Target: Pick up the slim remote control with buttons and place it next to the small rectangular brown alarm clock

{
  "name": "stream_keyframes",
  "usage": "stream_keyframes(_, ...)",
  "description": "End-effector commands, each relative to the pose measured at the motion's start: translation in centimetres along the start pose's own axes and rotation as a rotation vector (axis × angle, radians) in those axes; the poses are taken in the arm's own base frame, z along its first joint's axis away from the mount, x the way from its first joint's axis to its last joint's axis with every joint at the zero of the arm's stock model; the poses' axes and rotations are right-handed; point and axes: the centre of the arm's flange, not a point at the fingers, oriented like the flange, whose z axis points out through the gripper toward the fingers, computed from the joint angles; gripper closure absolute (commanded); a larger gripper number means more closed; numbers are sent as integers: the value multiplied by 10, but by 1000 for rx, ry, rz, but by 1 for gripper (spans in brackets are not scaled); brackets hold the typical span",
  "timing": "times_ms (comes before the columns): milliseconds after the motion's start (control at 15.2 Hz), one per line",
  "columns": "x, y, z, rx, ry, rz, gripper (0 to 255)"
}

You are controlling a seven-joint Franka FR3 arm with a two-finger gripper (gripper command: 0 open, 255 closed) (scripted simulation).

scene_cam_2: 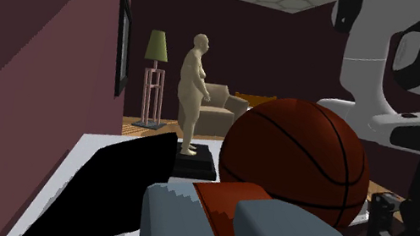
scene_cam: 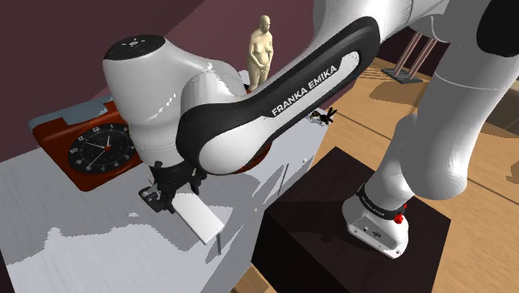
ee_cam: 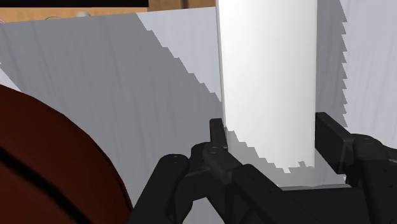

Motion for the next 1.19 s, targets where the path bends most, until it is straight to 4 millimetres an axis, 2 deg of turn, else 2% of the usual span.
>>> stream_keyframes(0,0,1,10,1,1,0,255)
stream_keyframes(198,0,0,26,1,1,0,255)
stream_keyframes(726,0,0,26,1,1,0,255)
stream_keyframes(792,0,0,26,1,1,0,0)
stream_keyframes(1122,0,0,26,1,1,0,0)
